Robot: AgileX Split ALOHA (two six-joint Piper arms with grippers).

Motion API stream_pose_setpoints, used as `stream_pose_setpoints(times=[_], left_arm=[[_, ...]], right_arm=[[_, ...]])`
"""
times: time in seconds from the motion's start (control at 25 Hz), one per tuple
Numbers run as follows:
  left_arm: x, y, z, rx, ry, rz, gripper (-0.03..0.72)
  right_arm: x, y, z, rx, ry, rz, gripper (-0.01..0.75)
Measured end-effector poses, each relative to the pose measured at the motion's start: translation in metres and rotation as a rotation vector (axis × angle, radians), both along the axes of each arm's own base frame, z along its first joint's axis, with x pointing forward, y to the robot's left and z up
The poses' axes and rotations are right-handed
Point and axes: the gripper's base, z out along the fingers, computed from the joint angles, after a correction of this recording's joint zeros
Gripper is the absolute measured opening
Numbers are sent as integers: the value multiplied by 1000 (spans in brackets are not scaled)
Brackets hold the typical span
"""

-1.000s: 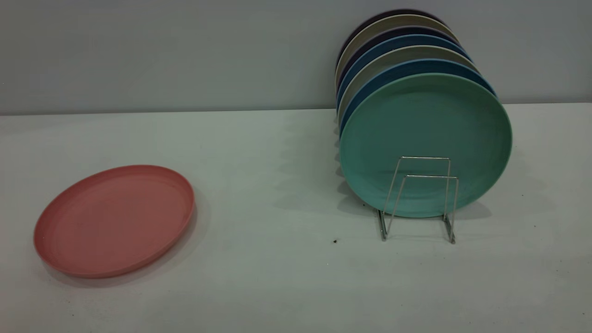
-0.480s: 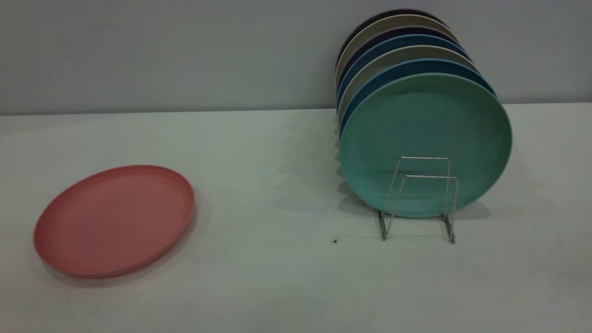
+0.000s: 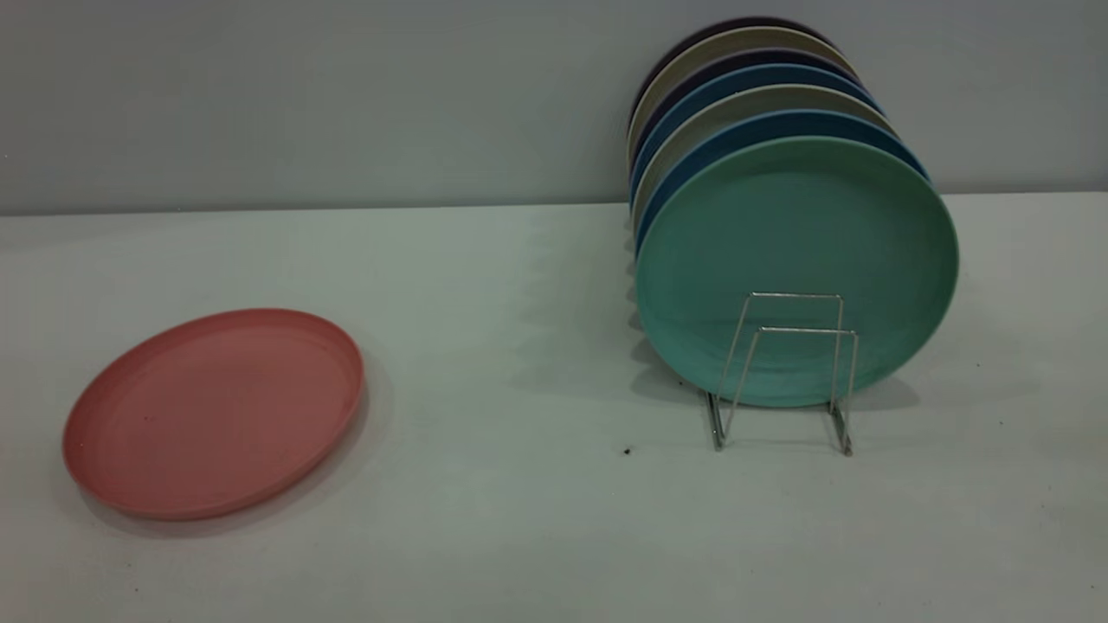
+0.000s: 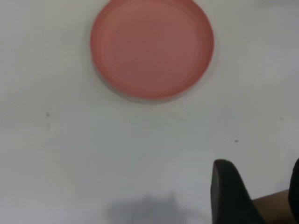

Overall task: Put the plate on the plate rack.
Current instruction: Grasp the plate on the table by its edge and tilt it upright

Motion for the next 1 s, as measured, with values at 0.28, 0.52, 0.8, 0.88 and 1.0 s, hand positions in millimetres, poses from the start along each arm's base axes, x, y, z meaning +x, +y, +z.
stream_pose_setpoints(times=[0.28, 0.52, 0.8, 0.88, 1.0], left_arm=[[44, 17, -14, 212, 48, 90, 348], [92, 31, -11, 309, 112, 242, 348], [135, 42, -27, -22, 228, 245, 348], [145, 41, -30, -180, 226, 197, 348], [162, 46, -37, -374, 199, 112, 348]], right_arm=[[32, -8, -9, -59, 12, -84, 334], [52, -25, -14, -91, 51, -253, 334], [74, -30, -14, -105, 130, -322, 334], [78, -31, -17, -106, 146, -329, 334], [82, -36, -21, -78, 166, -365, 333]])
